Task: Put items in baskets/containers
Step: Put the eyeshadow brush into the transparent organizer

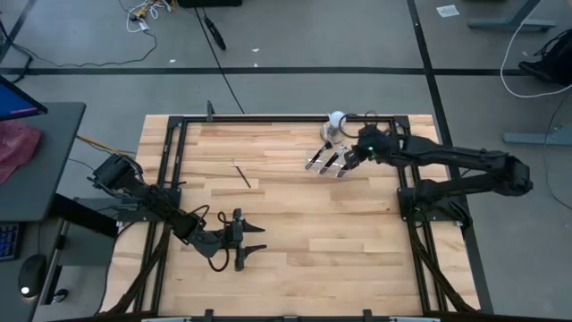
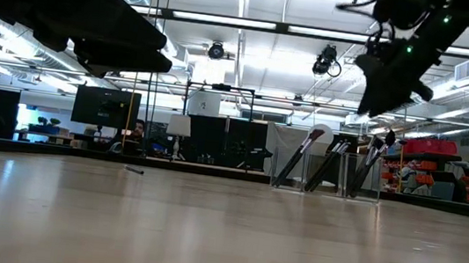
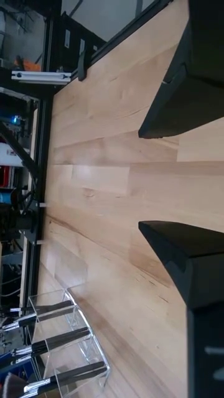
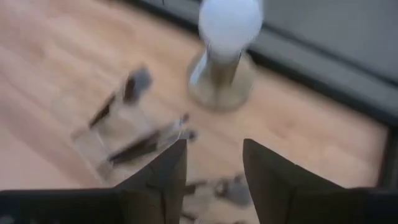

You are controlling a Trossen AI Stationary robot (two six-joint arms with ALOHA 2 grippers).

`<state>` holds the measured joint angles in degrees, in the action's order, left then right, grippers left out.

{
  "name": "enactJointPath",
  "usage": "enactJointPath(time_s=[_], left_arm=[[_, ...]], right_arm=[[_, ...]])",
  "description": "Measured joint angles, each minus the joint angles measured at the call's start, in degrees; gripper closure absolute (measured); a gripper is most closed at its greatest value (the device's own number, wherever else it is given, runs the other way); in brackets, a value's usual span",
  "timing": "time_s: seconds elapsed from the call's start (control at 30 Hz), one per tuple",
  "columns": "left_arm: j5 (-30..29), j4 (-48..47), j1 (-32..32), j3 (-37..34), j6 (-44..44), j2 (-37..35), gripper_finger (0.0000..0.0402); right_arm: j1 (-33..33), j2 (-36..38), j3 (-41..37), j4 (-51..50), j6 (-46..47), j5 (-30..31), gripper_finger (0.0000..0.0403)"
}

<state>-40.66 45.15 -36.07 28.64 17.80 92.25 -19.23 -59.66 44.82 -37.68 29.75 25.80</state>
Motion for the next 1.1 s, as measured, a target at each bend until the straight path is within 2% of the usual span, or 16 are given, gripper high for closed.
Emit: enactJointPath(time_s=[0.1,0.17,0.37,0.47,0.6,0.67,0.77,0.83,0.93,1.1], left_arm=[[-0.2,0.0,0.0,0.0,-0.1,0.0,0.0174],[-0.8,0.0,0.2,0.0,-0.1,0.0,0.0174],[-1.9,-1.1,2.8,0.0,4.5,0.0,0.0175],[-7.6,-11.1,3.9,-0.1,9.8,-2.5,0.0181],[-18.7,-32.4,5.3,0.0,23.1,-9.8,0.0201],[-20.0,-41.8,6.5,0.0,29.9,-13.8,0.0212],[-18.0,-51.8,9.1,0.0,38.9,-17.6,0.0223],[-17.1,-54.0,11.3,0.0,42.7,-18.3,0.0224],[-14.4,-54.2,15.3,0.0,43.1,-17.5,0.0214],[-12.0,-54.4,22.9,0.0,42.7,-14.0,0.0171]], right_arm=[[2.1,2.7,0.0,5.2,-1.7,1.0,0.0251],[6.0,3.0,0.0,11.2,-2.9,0.6,0.0255],[25.4,-4.0,0.1,33.8,-8.8,1.1,0.0273],[35.1,-12.5,0.1,46.4,-11.4,4.9,0.0284],[43.6,-26.1,0.1,63.0,-14.9,8.4,0.0297],[45.9,-32.8,0.1,69.9,-15.3,8.7,0.0303],[47.6,-41.0,0.1,78.8,-14.8,7.2,0.031],[47.9,-45.5,0.1,84.2,-13.1,5.0,0.0312],[47.9,-51.2,0.1,90.9,-9.3,2.8,0.0313],[47.9,-56.4,0.1,96.2,-4.8,2.2,0.0314]])
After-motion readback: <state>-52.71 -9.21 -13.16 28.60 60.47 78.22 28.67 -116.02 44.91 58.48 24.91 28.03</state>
